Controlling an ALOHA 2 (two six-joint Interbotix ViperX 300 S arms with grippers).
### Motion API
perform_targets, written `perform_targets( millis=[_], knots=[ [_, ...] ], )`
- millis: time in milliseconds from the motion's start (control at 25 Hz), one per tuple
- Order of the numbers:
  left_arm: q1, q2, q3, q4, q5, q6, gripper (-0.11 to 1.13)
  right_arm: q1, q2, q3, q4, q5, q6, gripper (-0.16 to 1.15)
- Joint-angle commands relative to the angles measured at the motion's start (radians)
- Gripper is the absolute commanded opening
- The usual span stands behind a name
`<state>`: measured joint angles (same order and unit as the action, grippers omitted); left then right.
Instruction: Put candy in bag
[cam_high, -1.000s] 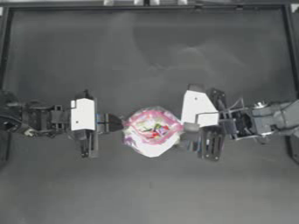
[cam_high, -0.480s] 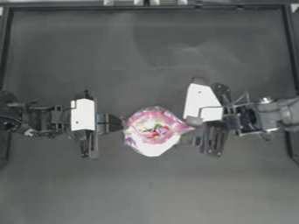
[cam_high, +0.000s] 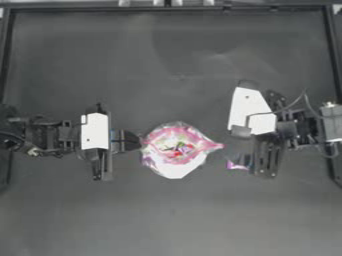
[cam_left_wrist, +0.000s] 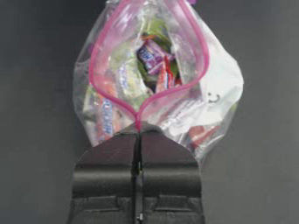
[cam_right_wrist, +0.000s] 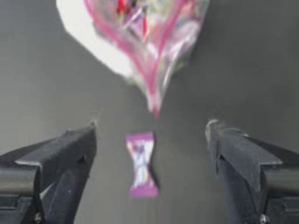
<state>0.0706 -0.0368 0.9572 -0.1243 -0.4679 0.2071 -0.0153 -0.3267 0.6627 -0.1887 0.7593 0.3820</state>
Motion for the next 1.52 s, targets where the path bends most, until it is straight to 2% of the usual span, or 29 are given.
perform_targets(
  millis=[40, 200, 560, 760, 960, 1520],
  knots=[
    [0.000, -0.018, -0.017, 0.000, -0.008, 0.002, 0.07, 0.003, -0.028, -0.046, 0.026, 0.094, -0.023, 1.00],
    [0.000, -0.020, -0.020, 0.000, -0.006, 0.002, 0.07, 0.015, -0.040, -0.087, 0.025, 0.169, -0.028, 1.00],
    [0.000, -0.018, -0.020, 0.000, -0.006, 0.002, 0.07, 0.018, -0.087, -0.120, 0.043, 0.247, -0.064, 1.00],
    [-0.002, -0.018, -0.020, 0.000, -0.006, 0.002, 0.07, 0.020, -0.115, -0.115, 0.054, 0.307, -0.064, 1.00],
    [0.000, -0.017, -0.026, 0.000, -0.006, 0.002, 0.07, 0.020, -0.124, -0.092, 0.067, 0.308, -0.066, 1.00],
    [0.000, -0.014, -0.028, 0.000, -0.006, 0.000, 0.07, 0.040, -0.069, 0.078, 0.061, 0.060, -0.051, 0.98]
  ],
)
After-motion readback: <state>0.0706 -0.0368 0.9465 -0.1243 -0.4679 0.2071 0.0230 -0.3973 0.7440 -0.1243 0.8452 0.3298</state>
